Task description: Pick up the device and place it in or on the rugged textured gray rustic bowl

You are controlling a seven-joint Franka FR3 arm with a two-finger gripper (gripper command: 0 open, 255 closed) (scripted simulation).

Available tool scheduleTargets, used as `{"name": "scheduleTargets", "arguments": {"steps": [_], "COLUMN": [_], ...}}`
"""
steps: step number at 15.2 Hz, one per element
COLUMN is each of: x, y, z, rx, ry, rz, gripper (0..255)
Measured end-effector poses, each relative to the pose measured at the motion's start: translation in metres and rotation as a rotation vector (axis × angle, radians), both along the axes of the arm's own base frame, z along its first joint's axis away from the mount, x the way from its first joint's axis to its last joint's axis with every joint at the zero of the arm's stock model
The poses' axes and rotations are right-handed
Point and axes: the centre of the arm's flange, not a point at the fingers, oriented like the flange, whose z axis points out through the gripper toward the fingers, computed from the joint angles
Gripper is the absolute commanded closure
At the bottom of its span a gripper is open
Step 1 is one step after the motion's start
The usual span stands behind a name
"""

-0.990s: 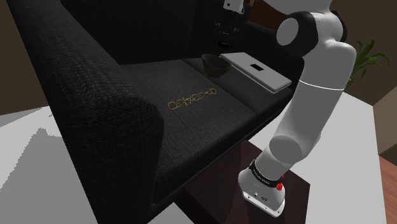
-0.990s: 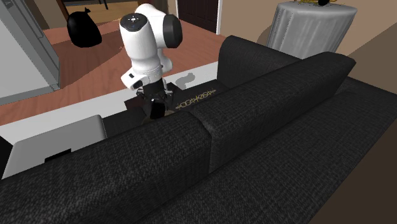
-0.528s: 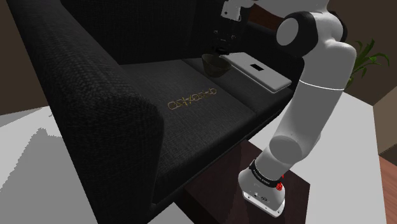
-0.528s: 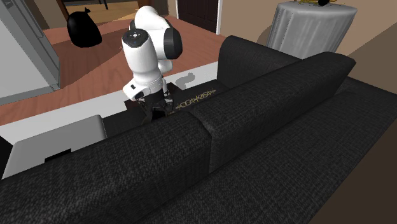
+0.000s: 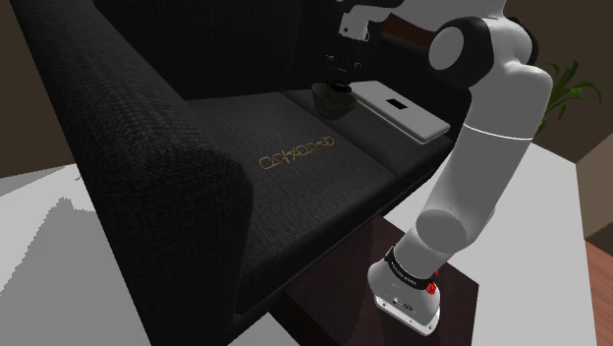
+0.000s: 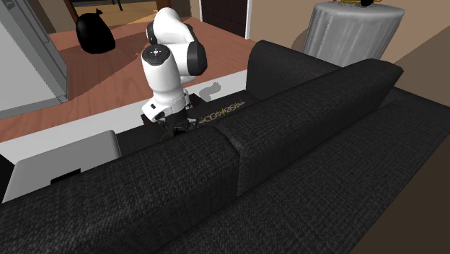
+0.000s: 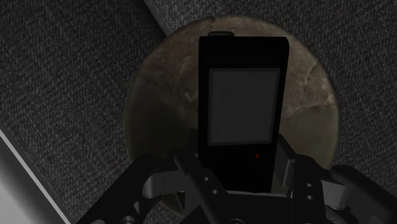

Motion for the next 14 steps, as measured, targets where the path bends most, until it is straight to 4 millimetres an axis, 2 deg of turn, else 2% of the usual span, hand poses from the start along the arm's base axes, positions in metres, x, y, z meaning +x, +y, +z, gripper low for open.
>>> {"name": "scheduleTargets", "arguments": {"steps": [3,4,10,14], "x": [0.0,0.0,0.0,0.005], "y": [0.0,0.0,0.0,-0.002], "z": [0.0,-0.001,0.0,0.036], "rx": [0.0,0.0,0.0,-0.001], "ry": [0.0,0.0,0.0,-0.002], "rz": [0.0,0.0,0.0,-0.001], "gripper": [255,0,0,0]}}
